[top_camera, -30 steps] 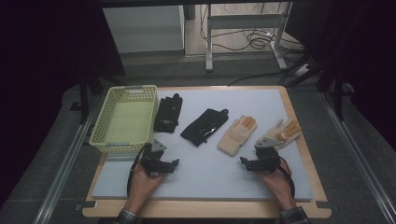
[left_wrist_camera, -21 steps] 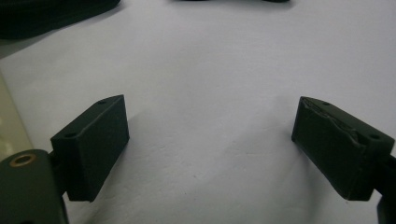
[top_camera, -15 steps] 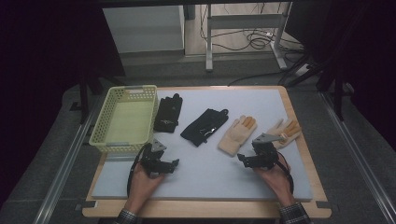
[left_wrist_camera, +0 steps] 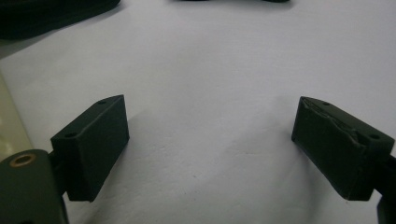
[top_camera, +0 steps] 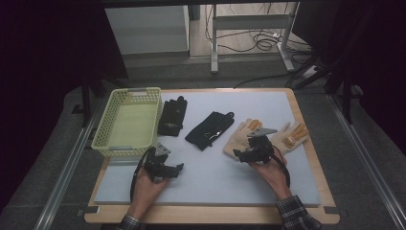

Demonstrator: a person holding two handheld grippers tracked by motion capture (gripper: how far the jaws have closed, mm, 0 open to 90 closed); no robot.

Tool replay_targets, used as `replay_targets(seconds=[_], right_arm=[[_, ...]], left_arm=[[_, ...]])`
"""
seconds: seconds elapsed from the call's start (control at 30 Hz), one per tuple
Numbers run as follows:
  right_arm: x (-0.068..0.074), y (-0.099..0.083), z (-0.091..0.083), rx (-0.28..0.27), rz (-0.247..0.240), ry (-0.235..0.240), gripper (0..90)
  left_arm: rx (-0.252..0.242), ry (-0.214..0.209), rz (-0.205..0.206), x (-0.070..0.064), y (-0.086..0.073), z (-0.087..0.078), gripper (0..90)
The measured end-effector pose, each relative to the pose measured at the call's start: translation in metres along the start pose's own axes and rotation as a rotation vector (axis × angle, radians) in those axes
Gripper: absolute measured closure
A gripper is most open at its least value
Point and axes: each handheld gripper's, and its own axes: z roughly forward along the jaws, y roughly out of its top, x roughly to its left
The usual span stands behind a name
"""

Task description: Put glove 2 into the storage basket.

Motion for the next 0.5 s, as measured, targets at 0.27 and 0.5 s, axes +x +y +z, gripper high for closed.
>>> replay_targets(seconds=[0.27,0.5], right_arm=[[0.006,0.016,0.017,0.010,-0.001,0.026,23.3],[0.011,0.035,0.038,0.018,-0.035,0.017,32.2]], left_arm=[[0.000,0.000,0.000,0.000,0.000,0.000,11.0],[0.000,-0.001,0.001,0.000,0.000,0.000,11.0]])
